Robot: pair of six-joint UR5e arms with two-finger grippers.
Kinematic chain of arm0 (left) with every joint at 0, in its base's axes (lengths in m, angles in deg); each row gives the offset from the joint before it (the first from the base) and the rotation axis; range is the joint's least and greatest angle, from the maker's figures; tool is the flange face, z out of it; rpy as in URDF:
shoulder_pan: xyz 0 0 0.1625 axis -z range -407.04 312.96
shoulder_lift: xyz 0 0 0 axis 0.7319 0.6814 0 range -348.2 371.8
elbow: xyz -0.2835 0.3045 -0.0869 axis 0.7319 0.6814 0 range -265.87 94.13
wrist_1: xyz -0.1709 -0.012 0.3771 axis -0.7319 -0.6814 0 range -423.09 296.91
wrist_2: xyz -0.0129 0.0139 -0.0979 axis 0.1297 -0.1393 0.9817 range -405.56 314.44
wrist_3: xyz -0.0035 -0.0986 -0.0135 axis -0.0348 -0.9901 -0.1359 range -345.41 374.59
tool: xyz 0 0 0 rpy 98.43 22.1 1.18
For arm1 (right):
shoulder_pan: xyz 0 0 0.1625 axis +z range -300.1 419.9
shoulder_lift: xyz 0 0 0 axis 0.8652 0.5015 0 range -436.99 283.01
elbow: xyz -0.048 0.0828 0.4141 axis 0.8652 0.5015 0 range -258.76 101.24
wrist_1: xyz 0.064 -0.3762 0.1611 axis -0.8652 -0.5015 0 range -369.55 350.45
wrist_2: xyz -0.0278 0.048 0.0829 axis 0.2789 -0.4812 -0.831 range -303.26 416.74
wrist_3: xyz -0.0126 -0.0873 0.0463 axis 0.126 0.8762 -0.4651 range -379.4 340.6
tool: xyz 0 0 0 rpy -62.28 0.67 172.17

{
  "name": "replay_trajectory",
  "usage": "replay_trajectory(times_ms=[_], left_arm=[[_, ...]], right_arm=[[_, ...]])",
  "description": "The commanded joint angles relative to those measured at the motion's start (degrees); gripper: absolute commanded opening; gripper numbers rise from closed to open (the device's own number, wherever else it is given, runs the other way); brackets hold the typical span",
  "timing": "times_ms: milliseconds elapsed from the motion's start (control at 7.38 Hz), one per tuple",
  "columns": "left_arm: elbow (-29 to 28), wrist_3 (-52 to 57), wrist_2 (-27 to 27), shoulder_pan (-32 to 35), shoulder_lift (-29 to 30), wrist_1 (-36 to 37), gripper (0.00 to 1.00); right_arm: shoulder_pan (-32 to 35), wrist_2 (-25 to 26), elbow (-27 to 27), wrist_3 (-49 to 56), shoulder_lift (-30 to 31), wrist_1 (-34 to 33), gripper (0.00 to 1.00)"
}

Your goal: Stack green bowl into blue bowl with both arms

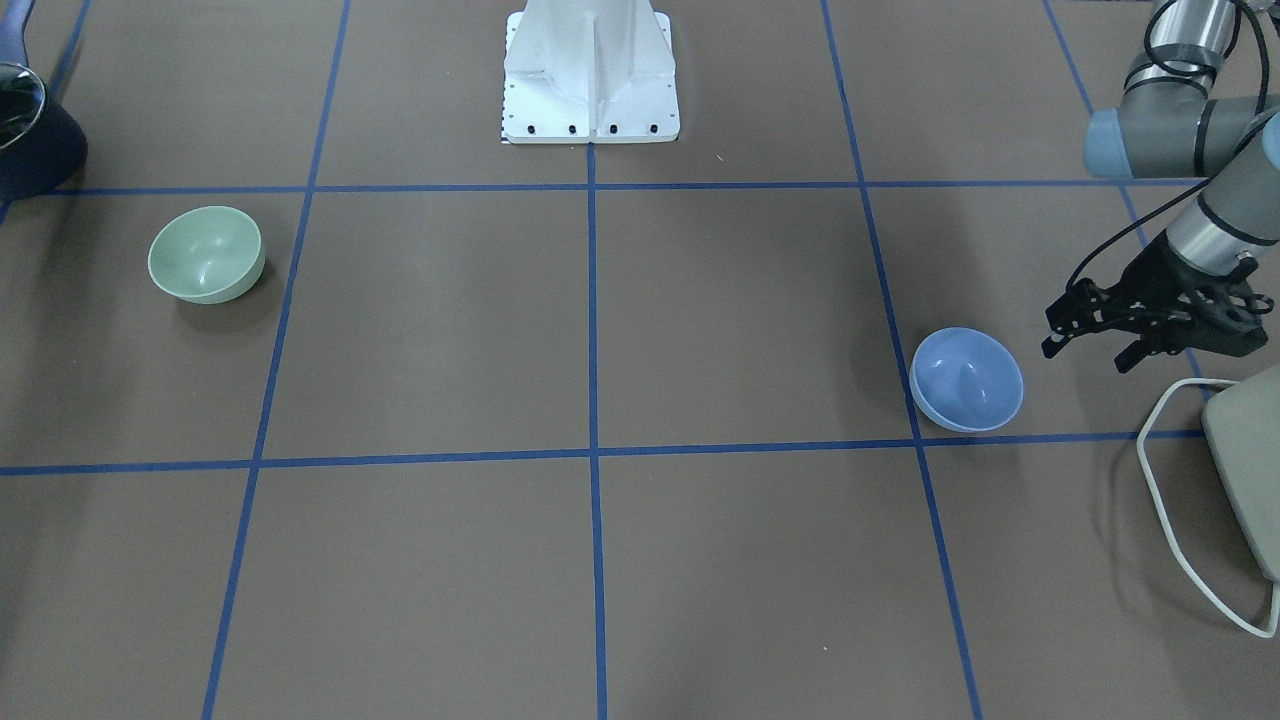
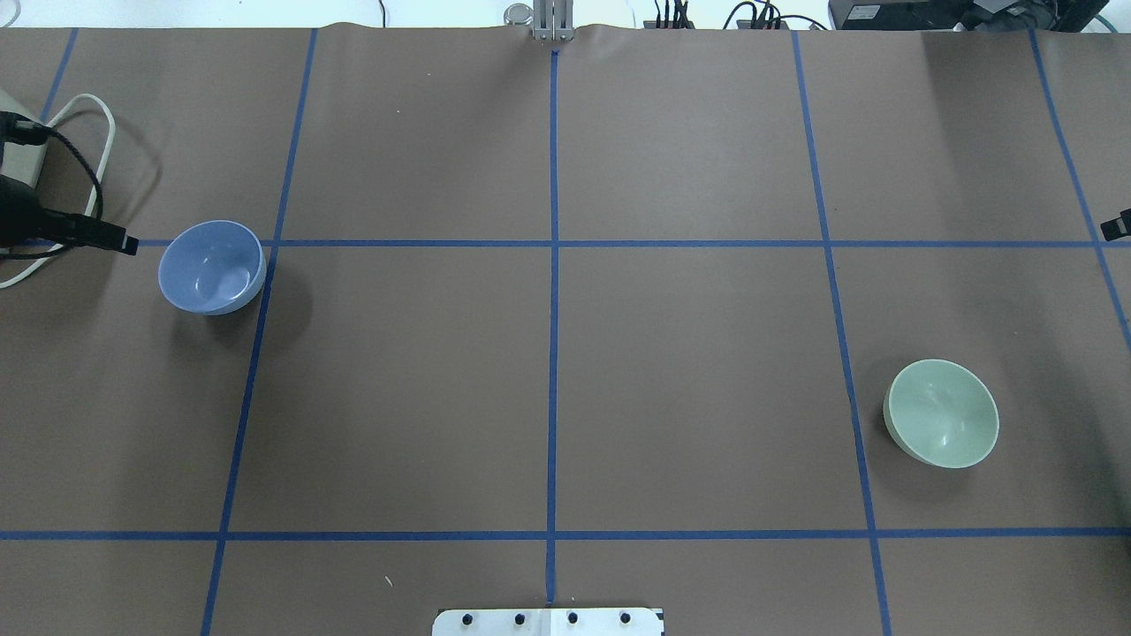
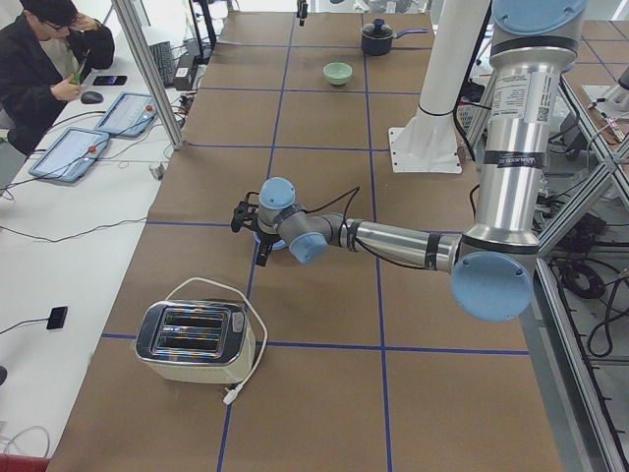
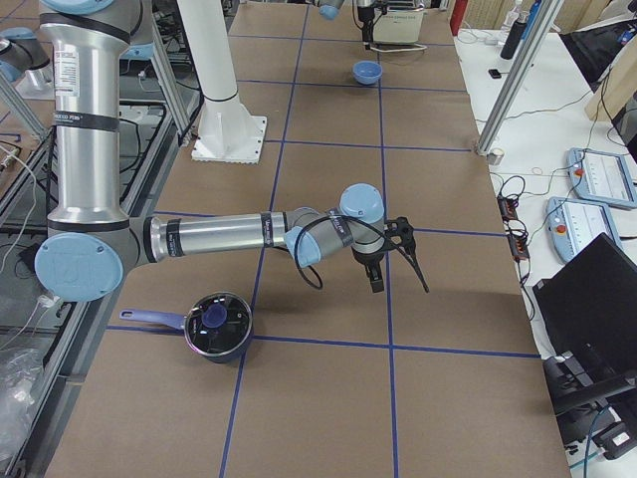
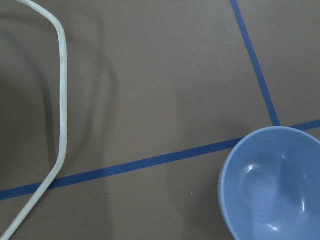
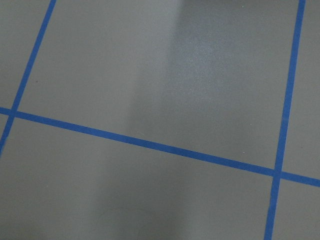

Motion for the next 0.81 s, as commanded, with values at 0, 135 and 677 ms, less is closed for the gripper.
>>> replay_trajectory(times_ms=[0,135,677], left_arm=[[-2.43,-2.88,-3.81,-4.08,3.16,-0.3,0.96],[-3.67,-2.79,-4.0,-4.17,3.95,-0.39,0.74],[-4.12,-2.79,-5.49,-5.05,4.75,-0.04,0.27]], right_arm=[[-0.04,0.65,0.12,-0.19,0.01,0.19,1.0],[-0.04,0.74,0.12,-0.19,0.01,0.19,1.0],[-0.04,1.53,0.47,-0.19,0.18,0.19,1.0]])
